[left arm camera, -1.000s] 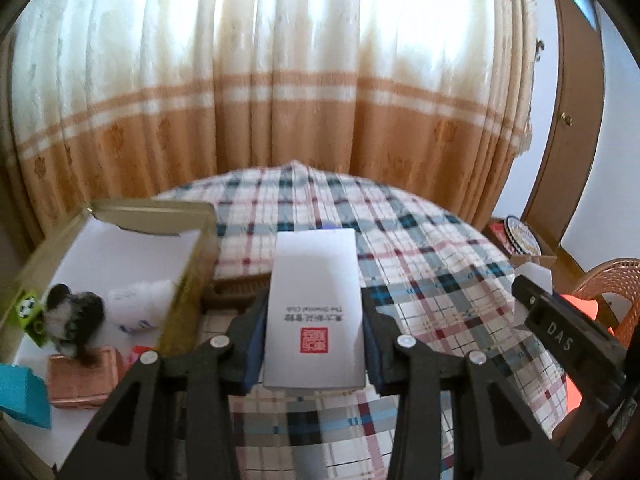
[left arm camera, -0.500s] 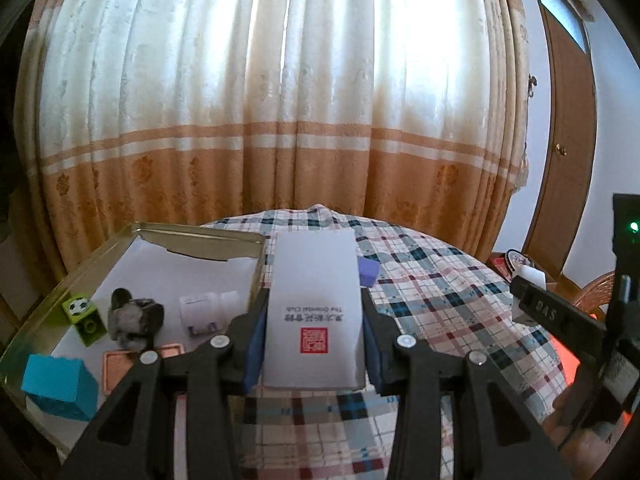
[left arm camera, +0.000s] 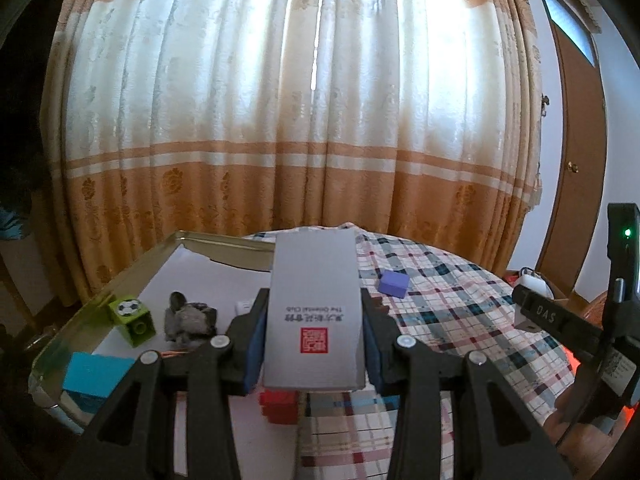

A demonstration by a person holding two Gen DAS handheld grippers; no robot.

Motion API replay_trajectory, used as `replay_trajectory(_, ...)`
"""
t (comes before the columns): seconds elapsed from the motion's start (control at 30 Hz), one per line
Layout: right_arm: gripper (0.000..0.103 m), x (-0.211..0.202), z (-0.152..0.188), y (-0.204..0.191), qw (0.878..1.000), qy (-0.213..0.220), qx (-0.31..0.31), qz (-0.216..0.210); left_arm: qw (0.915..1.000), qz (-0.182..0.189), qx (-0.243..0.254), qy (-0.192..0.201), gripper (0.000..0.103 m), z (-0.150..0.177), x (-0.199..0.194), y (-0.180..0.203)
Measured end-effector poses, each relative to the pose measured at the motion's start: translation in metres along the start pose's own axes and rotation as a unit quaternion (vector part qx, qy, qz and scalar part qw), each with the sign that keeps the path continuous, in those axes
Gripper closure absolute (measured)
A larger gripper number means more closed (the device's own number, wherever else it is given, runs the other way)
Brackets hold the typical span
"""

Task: Organize rigid objects
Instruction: 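Carry the white charger and white red-seal box over the tin box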

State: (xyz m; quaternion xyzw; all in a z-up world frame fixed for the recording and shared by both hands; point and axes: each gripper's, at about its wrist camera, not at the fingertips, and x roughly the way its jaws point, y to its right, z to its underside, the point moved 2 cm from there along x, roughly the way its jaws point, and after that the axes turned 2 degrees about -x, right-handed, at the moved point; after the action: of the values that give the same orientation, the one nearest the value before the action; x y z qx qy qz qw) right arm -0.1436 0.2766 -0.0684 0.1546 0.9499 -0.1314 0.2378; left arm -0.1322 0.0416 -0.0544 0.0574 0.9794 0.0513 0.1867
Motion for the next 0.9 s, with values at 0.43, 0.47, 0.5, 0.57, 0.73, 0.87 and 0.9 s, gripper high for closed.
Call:
replay_trajectory(0.43, 0.060, 0.000, 0.012, -0.039, 0.999, -0.015, -0.012, -0.040, 0.9983, -0.050, -0.028, 0.011, 0.063, -0.006, 0.003, -0.045)
replay_trajectory(0.47, 0.060, -0.001, 0.012, -0.043, 0.999, -0.013, -0.015, -0.042, 0.9981, -0.052, -0.030, 0.011, 0.063, -0.006, 0.004, -0.048)
replay_trajectory(0.5, 0.060, -0.002, 0.013, -0.046, 0.999, -0.013, -0.017, -0.045, 0.9978, -0.056, -0.033, 0.009, 0.063, -0.007, 0.005, -0.053)
replay_trajectory(0.57, 0.060, -0.001, 0.015, -0.056, 0.998, -0.018, -0.024, -0.052, 0.9972, -0.063, -0.038, 0.008, 0.063, -0.007, 0.006, -0.060)
replay_trajectory(0.73, 0.060, -0.002, 0.015, -0.075, 0.997, -0.013, -0.037, -0.068, 0.9963, -0.075, -0.042, 0.005, 0.063, -0.010, 0.010, -0.074)
replay_trajectory(0.87, 0.060, 0.000, 0.017, -0.091, 0.995, -0.021, -0.042, -0.085, 0.9955, -0.083, -0.045, -0.002, 0.063, -0.013, 0.017, -0.083)
replay_trajectory(0.9, 0.060, -0.001, 0.018, -0.095, 0.995, -0.020, -0.044, -0.087, 0.9953, -0.085, -0.046, -0.002, 0.063, -0.014, 0.018, -0.085)
